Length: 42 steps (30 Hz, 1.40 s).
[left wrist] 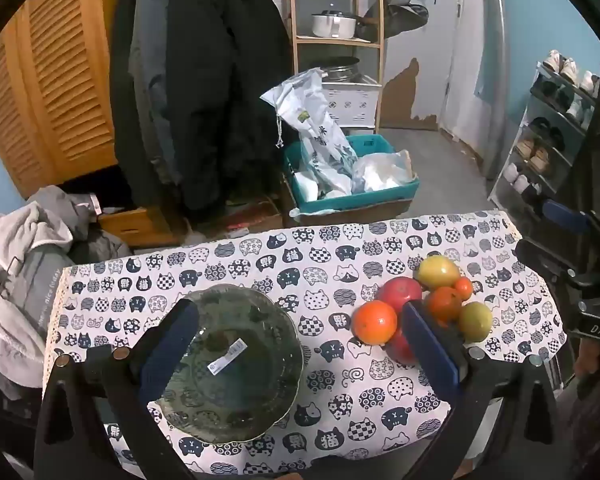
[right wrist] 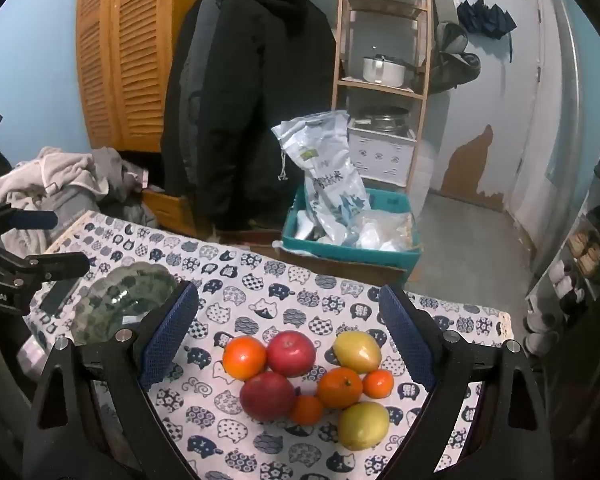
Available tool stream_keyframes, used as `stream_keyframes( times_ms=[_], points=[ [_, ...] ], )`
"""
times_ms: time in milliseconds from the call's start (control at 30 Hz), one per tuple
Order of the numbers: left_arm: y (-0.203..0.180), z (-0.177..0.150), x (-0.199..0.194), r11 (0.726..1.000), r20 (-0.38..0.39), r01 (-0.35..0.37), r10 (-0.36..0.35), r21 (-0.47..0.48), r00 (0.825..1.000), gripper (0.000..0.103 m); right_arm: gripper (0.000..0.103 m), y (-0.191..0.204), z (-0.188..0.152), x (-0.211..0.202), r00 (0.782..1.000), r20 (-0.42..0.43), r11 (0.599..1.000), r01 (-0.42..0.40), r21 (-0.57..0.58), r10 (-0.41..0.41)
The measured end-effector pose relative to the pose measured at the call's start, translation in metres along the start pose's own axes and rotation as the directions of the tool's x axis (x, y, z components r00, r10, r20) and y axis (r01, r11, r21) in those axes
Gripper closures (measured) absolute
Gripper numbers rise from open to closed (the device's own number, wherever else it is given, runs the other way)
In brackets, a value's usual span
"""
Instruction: Organize fruits
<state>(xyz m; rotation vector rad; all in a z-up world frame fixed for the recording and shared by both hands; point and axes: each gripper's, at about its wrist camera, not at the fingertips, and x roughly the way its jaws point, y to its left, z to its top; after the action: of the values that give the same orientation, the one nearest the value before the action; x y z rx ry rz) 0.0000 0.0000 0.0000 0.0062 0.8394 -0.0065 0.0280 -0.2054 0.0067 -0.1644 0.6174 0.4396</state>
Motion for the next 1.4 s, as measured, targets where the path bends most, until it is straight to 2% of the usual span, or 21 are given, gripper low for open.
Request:
stream_keyframes(
  times_ms=[333,567,1400],
  points=[
    [0.0005,-0.0020,-0.0099,1.000,0.027,0.028,-0.028,0.002,0.999,0.001,0.013,0.0015,-0.0007,0.0009,1.000,-0.001,1.000,0.001,-0.001,-0.001],
    [-0.0003,-0.0010,-0.0035,0.999,0.021,0.036,-0.036,0.008,0.999,0.001,0.013,0.0012,-0.0005,0.0008,1.000,-0.003,1.000,0.000,-0.001,0.000],
    [0.0009,-0.0037,-0.0035,1.000,0.025,0.030,-0.030,-0.003,0.999,0.001,0.013,0.0072,-0.0051,0.0024,1.000,-0.007,1.000,-0.001,-0.002,0.001]
  ],
)
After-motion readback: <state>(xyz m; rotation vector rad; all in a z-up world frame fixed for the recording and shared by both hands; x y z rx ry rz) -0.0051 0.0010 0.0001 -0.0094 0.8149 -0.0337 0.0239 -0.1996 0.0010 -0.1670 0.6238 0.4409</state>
